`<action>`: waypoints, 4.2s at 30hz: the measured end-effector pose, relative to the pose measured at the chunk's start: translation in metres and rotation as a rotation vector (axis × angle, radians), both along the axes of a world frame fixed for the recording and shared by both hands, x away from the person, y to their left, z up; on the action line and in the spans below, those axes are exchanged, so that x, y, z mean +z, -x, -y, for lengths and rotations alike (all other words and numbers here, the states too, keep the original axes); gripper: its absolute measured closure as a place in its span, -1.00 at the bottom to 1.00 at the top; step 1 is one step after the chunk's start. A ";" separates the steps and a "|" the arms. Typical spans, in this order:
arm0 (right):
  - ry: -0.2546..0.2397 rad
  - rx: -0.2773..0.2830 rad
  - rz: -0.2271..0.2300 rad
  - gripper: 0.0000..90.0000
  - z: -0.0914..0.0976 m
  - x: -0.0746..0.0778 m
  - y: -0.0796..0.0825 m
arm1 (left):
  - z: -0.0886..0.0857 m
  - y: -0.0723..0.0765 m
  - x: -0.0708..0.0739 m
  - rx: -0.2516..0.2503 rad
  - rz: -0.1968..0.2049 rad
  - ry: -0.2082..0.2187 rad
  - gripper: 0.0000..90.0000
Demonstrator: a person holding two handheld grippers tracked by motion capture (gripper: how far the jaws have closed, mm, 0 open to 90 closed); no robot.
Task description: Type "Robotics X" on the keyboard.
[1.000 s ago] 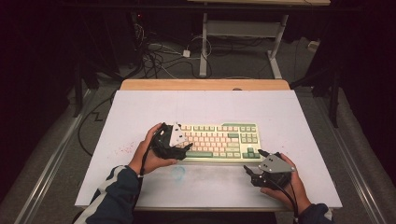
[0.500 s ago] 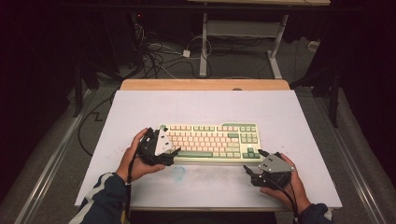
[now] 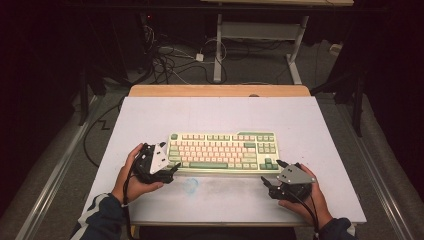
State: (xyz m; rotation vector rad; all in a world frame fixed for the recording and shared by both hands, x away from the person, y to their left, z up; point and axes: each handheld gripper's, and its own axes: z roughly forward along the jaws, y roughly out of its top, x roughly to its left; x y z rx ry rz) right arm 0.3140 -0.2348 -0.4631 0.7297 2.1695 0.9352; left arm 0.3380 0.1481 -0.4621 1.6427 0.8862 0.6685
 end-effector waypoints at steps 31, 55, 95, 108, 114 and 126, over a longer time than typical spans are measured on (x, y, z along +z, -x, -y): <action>-0.063 0.101 -0.119 0.99 -0.045 0.020 -0.046 | -0.021 0.021 -0.028 0.057 -0.086 -0.033 -0.60; 0.013 0.154 -0.198 1.00 -0.131 0.019 -0.105 | -0.021 0.021 -0.032 0.045 -0.105 -0.044 -0.60; -0.113 0.132 -0.039 0.00 -0.100 0.044 -0.081 | -0.020 0.021 -0.036 0.047 -0.134 -0.063 -0.60; -0.137 0.071 0.049 -0.40 -0.070 0.054 -0.063 | -0.020 0.021 -0.036 0.052 -0.128 -0.068 -0.60; -0.142 0.047 0.057 -0.48 -0.056 0.053 -0.053 | -0.021 0.021 -0.034 0.059 -0.121 -0.065 -0.60; -0.131 0.019 0.086 -0.46 -0.027 0.043 -0.031 | -0.022 0.021 -0.030 0.071 -0.111 -0.047 -0.51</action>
